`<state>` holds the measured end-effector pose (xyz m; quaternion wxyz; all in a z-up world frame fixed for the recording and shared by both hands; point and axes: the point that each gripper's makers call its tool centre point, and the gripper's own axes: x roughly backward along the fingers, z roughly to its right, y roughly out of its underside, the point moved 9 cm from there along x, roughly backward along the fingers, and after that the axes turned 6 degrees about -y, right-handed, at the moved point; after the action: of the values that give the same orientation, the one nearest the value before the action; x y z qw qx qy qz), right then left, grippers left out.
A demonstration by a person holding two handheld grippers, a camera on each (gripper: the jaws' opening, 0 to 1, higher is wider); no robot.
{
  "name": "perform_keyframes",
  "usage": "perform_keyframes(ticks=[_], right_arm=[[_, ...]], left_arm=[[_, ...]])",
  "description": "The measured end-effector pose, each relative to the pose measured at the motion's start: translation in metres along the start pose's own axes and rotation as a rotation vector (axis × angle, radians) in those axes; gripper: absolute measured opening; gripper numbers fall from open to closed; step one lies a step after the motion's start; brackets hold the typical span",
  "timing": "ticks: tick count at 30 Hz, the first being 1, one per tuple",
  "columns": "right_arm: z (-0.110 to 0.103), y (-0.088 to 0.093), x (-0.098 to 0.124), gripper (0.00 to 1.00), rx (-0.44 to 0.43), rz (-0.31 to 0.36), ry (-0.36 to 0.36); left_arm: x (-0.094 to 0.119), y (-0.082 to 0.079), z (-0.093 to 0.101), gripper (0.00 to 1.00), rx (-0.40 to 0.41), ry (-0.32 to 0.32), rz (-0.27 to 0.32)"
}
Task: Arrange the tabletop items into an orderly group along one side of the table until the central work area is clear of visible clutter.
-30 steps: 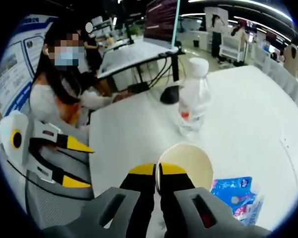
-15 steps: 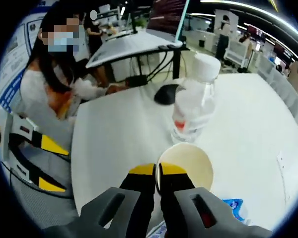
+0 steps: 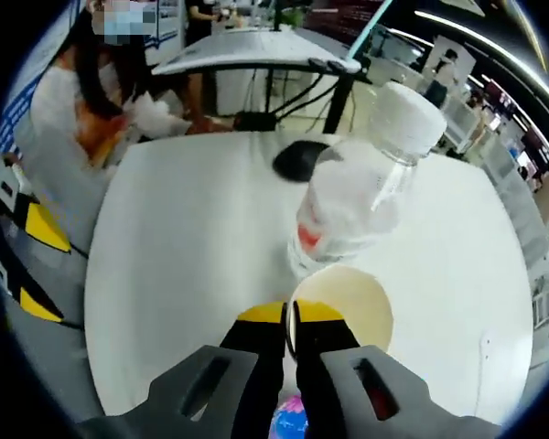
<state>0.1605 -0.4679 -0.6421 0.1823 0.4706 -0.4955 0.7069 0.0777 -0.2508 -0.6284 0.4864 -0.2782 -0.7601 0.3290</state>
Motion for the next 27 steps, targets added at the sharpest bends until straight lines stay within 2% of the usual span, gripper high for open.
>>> perform_keyframes(ticks=[4,10,15,27], right_arm=[[0.0025,-0.0016,0.0007,0.0,-0.032,0.016,0.006],[0.0014,0.0,0.0005,0.01,-0.021,0.007,0.011],[0.0019,0.0036,0.0007,0.09,-0.037,0.004,0.028],[0.002,0.001,0.0088,0.15,-0.039,0.026,0.058]], left_arm=[[-0.0002,0.0,-0.0006,0.33,0.002,-0.003,-0.001],[-0.0004,0.0006,-0.0012,0.32,0.003,-0.009,-0.009],[-0.0007,0.0008,-0.0009,0.32,0.001,-0.008,-0.009],[-0.0005,0.0014,-0.0001,0.32,0.0,0.001,-0.013]])
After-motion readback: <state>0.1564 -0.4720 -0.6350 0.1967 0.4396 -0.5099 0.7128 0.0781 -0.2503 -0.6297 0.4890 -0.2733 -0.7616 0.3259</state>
